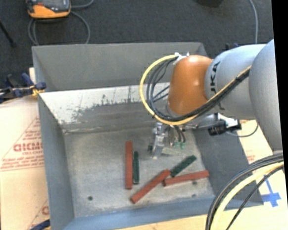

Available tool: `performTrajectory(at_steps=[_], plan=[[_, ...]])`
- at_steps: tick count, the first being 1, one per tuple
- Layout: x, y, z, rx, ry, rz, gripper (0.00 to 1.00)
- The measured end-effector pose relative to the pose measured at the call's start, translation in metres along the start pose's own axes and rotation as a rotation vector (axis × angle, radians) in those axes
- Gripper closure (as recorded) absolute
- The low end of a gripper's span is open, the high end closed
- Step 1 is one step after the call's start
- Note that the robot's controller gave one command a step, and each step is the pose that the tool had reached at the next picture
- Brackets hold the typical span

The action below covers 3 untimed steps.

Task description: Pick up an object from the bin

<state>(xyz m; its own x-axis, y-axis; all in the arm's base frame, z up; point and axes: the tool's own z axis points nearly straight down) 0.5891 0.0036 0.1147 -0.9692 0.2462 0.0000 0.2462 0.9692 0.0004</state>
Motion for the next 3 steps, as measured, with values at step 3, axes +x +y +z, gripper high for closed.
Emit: performTrajectory(at_steps=[3], plan=[[-0.002,0.0,-0.052,-0.002,-0.007,-0.001,1.0]])
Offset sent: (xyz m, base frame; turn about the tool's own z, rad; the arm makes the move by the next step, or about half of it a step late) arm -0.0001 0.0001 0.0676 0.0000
